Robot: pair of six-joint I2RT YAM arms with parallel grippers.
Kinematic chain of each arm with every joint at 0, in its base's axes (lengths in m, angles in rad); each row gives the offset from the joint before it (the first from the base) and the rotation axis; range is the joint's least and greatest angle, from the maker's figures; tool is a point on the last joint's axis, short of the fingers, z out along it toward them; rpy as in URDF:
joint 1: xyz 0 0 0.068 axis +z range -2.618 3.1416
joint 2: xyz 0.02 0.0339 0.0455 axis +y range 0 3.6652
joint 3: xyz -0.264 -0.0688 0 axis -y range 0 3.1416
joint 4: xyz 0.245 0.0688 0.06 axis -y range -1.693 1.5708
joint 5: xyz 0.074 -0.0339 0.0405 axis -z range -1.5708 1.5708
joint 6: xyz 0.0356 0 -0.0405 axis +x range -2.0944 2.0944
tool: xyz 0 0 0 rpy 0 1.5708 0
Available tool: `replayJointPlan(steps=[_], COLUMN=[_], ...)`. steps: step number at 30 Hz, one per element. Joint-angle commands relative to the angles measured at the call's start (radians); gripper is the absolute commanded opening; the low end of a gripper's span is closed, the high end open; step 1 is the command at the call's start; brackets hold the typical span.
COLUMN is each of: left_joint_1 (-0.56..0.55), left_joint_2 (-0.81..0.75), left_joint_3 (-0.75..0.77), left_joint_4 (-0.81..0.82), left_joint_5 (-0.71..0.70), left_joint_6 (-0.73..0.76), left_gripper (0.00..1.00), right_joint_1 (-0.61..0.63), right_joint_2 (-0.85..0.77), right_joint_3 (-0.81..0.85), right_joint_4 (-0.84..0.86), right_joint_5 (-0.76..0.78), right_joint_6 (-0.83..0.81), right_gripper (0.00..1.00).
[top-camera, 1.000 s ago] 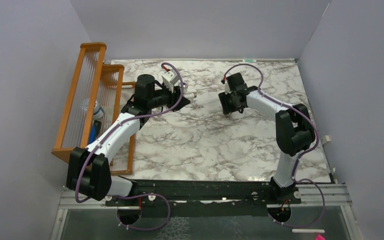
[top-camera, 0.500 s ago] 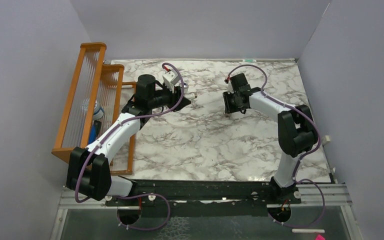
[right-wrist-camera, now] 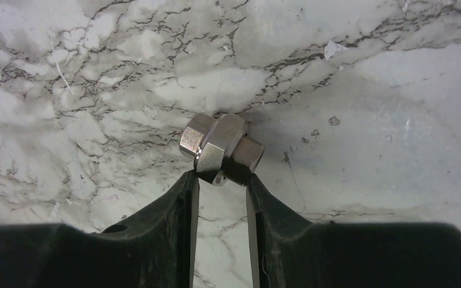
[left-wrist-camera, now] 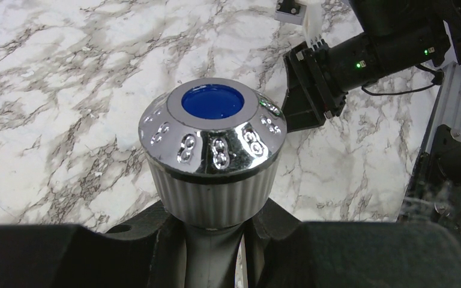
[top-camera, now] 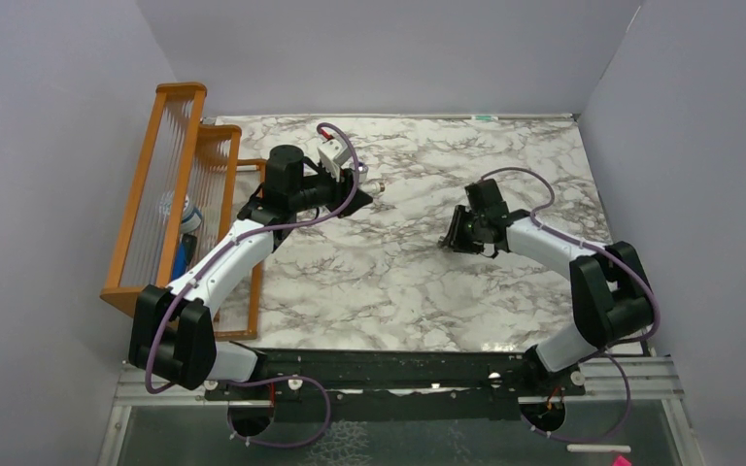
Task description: Install the water faucets
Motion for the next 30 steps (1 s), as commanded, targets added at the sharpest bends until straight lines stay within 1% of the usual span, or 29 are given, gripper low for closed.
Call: replayJointPlan(steps=[1, 3, 4, 7, 10, 12, 15, 17, 21, 30], left_joint_1=[-0.004, -0.004, -0.004, -0.004, -0.004, -0.004, -0.004, -0.005, -0.005, -0.005], left_joint_2=[0.003, 0.003, 0.004, 0.005, 0.006, 0.006, 0.009, 0.010, 0.011, 0.016], left_joint_3=[-0.002, -0.003, -0.003, -0.002, -0.002, -0.002, -0.003, -0.003, -0.003, -0.002], left_joint_4=[0.035, 0.035, 0.035, 0.035, 0.032, 0.035, 0.035, 0.035, 0.035, 0.030], left_joint_5=[0.019, 0.017, 0.017, 0.017, 0.014, 0.015, 0.017, 0.017, 0.014, 0.012], left_joint_6=[0.009, 0.009, 0.009, 0.009, 0.010, 0.012, 0.010, 0.010, 0.013, 0.016], left_gripper=[0.00, 0.00, 0.00, 0.00, 0.00, 0.00, 0.00, 0.00, 0.00, 0.00], right_joint_1=[0.007, 0.006, 0.006, 0.005, 0.005, 0.005, 0.005, 0.005, 0.005, 0.005], right_joint_2=[-0.056, -0.065, -0.068, -0.083, -0.100, -0.103, -0.096, -0.073, -0.020, -0.022], right_joint_3=[-0.038, -0.028, -0.020, -0.012, -0.023, -0.038, -0.063, -0.065, -0.037, -0.063], right_joint_4=[0.098, 0.085, 0.071, 0.066, 0.088, 0.124, 0.202, 0.239, 0.238, 0.191], right_joint_5=[-0.028, -0.018, -0.009, 0.012, 0.027, -0.008, -0.048, -0.066, -0.156, -0.263], right_joint_6=[0.124, 0.075, 0.046, -0.070, -0.187, -0.259, -0.331, -0.362, -0.406, -0.404], right_gripper=[0.35, 0.49, 0.52, 0.57, 0.66, 0.68, 0.73, 0.74, 0.74, 0.72])
